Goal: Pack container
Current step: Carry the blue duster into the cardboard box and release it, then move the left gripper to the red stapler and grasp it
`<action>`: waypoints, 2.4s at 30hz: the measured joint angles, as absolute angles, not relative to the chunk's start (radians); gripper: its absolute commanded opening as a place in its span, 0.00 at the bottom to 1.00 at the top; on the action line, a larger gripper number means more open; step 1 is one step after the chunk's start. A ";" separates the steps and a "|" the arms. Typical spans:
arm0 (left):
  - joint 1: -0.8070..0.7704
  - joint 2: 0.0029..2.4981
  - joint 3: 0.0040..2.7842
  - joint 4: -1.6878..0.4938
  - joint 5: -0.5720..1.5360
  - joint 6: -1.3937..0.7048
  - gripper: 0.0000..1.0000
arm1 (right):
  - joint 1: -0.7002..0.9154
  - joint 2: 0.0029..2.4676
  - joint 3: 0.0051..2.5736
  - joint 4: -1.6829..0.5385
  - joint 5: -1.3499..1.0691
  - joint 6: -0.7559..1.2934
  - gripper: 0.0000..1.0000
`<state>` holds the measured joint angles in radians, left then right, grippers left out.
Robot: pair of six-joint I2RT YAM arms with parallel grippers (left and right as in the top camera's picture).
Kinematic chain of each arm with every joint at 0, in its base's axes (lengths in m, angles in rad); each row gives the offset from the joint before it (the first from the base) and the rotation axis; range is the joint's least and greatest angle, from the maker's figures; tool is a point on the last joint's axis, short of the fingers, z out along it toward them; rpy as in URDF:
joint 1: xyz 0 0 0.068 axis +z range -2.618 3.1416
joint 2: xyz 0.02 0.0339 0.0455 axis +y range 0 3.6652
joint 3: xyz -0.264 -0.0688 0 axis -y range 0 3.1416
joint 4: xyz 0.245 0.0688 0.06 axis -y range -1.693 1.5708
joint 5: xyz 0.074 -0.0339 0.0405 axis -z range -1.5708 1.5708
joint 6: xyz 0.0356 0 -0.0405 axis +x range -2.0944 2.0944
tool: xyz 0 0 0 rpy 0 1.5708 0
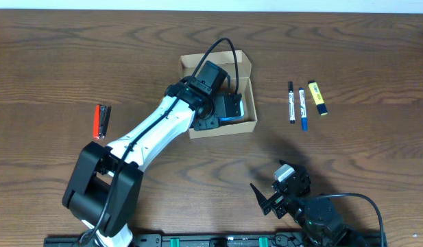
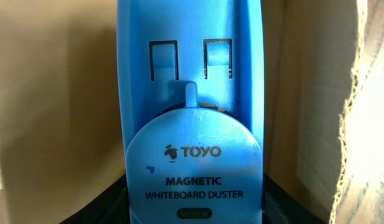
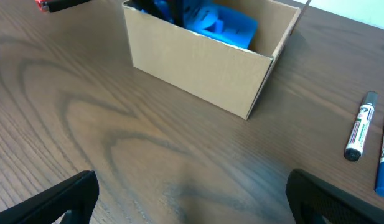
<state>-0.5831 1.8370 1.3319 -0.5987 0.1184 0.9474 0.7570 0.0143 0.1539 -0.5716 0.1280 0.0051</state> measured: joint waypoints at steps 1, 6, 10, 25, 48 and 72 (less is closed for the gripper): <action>-0.583 1.838 1.332 -0.599 0.120 0.948 0.58 | 0.757 0.014 0.154 -0.571 0.128 0.005 0.99; -0.583 1.838 1.332 -0.600 0.122 0.952 0.71 | 0.757 0.014 0.154 -0.571 0.128 0.005 0.99; -0.583 1.838 1.332 -0.600 0.123 0.950 0.75 | 0.757 0.014 0.154 -0.572 0.128 0.005 0.99; -0.582 1.768 1.562 -0.797 0.075 0.841 0.89 | 0.757 0.014 0.154 -0.571 0.128 0.005 0.99; 0.003 1.506 1.723 -1.156 0.025 0.491 0.97 | 0.757 0.014 0.154 -0.572 0.128 0.005 0.99; 0.182 1.700 1.328 -0.833 0.070 0.418 0.98 | 0.757 0.014 0.154 -0.572 0.128 0.005 0.99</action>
